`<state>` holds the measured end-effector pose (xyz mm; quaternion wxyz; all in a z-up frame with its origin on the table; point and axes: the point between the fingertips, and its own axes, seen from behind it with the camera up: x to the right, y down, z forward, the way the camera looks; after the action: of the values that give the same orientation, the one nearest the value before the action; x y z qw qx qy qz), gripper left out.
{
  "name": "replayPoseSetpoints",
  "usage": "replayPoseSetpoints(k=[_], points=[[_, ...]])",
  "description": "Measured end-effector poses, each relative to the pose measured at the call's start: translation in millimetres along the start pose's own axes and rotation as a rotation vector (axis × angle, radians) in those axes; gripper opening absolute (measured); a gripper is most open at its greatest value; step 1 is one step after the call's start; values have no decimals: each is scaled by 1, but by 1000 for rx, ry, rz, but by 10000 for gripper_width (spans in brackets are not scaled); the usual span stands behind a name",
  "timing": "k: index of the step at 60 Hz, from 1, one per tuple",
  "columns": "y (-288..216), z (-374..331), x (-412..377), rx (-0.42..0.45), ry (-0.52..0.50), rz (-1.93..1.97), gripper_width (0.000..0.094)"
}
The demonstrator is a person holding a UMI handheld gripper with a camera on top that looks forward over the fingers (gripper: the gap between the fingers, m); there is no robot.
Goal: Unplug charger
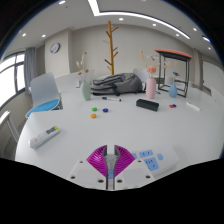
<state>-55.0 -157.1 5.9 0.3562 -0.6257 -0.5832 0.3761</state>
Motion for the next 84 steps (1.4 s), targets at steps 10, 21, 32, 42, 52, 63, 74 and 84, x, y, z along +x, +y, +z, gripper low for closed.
replayPoseSetpoints(k=[10, 21, 32, 42, 52, 63, 74, 84], points=[[0, 0, -6, -3, -45, 1, 59], [-40, -14, -2, 117, -41, -29, 51], [-196, -42, 34, 271, -16, -44, 50], [-215, -56, 134, 267, 94, -61, 50], [-153, -43, 230, 128, 201, -100, 53], [-66, -13, 288, -13, 240, -37, 89], [-13, 11, 298, -90, 221, -15, 234], [-13, -11, 296, -120, 238, -48, 829]])
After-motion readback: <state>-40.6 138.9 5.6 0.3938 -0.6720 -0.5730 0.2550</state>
